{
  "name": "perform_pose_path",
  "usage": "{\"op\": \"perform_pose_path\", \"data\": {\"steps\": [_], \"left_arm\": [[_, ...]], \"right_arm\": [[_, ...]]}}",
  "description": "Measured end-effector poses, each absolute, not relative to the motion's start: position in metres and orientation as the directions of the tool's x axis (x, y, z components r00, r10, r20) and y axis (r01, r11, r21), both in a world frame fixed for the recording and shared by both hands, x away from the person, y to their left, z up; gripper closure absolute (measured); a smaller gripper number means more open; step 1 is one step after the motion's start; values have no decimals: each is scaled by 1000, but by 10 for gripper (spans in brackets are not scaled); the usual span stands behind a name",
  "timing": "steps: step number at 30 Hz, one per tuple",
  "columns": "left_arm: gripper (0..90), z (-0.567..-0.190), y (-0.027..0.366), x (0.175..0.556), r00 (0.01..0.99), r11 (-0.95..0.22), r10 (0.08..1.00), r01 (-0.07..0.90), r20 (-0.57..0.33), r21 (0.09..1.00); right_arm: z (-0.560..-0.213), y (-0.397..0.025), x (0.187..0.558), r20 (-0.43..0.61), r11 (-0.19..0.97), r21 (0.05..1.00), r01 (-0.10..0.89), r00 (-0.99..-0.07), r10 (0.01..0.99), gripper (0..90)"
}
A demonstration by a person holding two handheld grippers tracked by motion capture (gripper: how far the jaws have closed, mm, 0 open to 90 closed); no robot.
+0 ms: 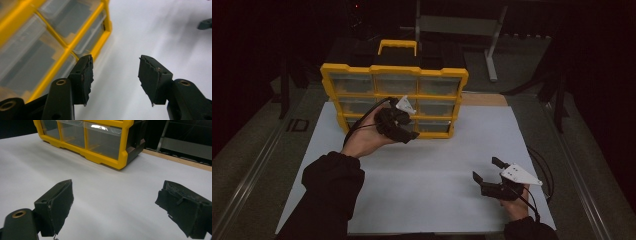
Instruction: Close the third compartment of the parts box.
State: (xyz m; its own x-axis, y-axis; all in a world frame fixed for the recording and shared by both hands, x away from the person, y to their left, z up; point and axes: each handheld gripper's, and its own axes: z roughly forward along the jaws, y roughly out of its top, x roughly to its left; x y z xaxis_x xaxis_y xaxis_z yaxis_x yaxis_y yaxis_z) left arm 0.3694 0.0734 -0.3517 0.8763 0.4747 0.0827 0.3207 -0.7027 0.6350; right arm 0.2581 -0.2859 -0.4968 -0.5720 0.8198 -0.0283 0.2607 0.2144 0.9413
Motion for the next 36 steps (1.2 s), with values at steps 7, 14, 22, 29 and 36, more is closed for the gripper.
{"op": "perform_pose_path", "data": {"steps": [7,14,22,29,36], "left_arm": [[372,-373,86,358,863,-691,496,325,97,646],[267,-393,103,344,831,-665,543,339,119,666],[165,-411,127,329,777,-595,621,382,102,707],[139,-426,151,311,735,-510,674,397,68,763],[97,-444,168,297,712,-468,701,421,37,777]], "right_arm": [[-497,-285,258,-28,213,942,258,-572,820,114],[-497,-285,258,-30,215,941,260,-571,820,114],[-498,-285,259,-36,223,939,262,-572,820,114],[-498,-284,259,-37,229,936,266,-573,819,114],[-499,-282,259,-35,227,936,268,-573,819,114]]}}
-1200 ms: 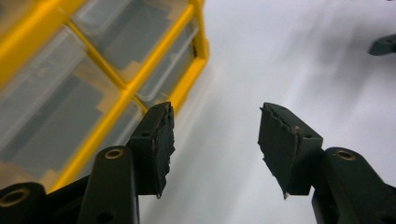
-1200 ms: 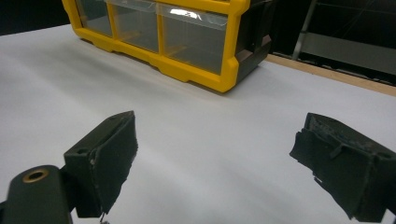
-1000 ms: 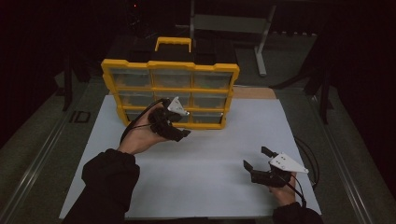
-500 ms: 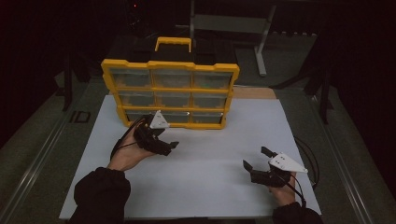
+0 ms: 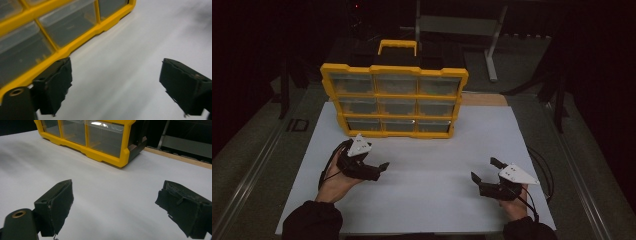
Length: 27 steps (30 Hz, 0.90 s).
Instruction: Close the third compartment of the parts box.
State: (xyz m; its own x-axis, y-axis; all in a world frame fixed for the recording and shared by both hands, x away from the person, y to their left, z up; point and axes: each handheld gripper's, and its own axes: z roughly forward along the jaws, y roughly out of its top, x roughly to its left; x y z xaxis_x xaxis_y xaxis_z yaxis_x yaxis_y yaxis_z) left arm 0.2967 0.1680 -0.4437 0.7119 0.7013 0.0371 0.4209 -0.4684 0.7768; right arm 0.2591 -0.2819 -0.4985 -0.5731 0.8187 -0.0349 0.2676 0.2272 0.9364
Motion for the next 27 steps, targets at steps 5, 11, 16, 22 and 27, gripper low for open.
{"op": "perform_pose_path", "data": {"steps": [5,11,16,22,27], "left_arm": [[11,-455,177,290,698,-431,716,435,6,791],[0,-465,183,281,687,-411,726,415,17,812],[0,-472,189,274,677,-379,736,412,0,829],[0,-475,197,264,648,-343,761,394,7,853],[0,-477,207,258,626,-308,780,389,-4,868]], "right_arm": [[-499,-282,259,-35,229,935,269,-573,819,114],[-499,-282,259,-33,225,936,269,-572,820,114],[-499,-282,259,-30,224,936,271,-573,819,113],[-499,-282,259,-21,216,937,273,-575,818,109],[-499,-285,259,-12,204,940,272,-572,820,108]]}}
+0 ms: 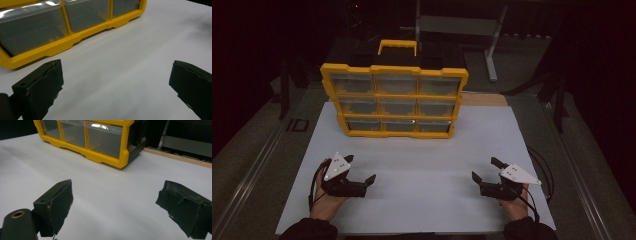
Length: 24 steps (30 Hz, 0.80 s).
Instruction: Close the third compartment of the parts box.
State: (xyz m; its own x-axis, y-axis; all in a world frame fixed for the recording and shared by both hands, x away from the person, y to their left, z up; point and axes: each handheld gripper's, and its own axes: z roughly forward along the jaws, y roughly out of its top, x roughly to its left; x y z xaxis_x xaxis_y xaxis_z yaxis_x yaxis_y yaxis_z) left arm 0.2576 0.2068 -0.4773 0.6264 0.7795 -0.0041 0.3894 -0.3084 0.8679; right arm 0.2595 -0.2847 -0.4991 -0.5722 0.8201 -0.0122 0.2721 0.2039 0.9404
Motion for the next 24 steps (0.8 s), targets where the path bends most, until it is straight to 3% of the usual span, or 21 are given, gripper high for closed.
{"op": "perform_pose_path", "data": {"steps": [15,24], "left_arm": [[0,-477,235,240,506,-172,862,334,-22,927],[0,-477,238,239,496,-162,868,326,-23,931]], "right_arm": [[-499,-286,260,18,159,952,262,-566,824,102],[-499,-287,261,11,151,958,244,-558,830,102]]}}
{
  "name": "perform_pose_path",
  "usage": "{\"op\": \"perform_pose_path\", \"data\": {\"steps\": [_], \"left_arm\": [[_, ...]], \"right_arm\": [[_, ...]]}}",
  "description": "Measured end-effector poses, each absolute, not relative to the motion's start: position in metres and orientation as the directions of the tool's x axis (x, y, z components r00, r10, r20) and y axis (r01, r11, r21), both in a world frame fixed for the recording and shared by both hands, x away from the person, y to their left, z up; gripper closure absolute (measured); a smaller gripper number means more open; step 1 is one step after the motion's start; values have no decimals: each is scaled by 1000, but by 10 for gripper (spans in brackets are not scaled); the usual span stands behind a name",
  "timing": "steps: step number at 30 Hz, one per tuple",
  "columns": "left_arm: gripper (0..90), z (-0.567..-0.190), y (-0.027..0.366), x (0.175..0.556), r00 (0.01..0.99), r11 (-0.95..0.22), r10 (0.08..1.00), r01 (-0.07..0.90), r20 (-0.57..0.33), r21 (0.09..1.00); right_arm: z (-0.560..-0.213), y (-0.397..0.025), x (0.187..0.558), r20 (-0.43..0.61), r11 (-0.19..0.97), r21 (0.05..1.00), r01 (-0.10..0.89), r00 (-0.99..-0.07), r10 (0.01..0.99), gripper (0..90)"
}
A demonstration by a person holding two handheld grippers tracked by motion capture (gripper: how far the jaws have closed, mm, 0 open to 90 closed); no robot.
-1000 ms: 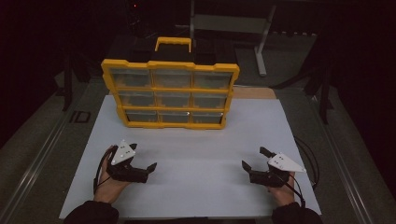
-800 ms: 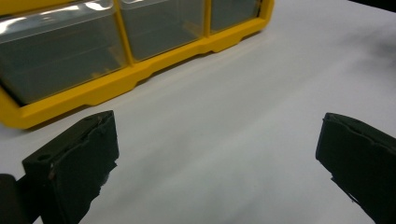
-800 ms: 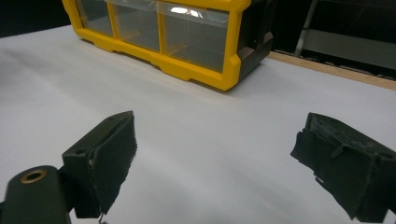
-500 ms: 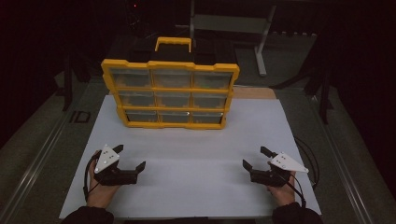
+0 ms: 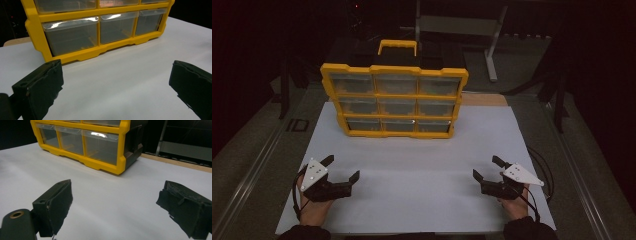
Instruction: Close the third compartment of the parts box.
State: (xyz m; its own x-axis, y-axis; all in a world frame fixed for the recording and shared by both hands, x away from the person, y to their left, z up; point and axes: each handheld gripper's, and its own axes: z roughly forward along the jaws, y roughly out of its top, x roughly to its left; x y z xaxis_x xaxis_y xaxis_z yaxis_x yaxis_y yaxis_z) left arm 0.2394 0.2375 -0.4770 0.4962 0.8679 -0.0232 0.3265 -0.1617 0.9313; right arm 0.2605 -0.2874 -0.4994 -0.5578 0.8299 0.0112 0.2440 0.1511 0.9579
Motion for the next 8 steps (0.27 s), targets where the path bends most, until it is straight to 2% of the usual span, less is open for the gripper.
{"op": "perform_pose_path", "data": {"steps": [8], "left_arm": [[0,-478,234,241,493,-177,870,337,-13,925]], "right_arm": [[-501,-288,263,6,158,956,246,-558,830,102]]}}
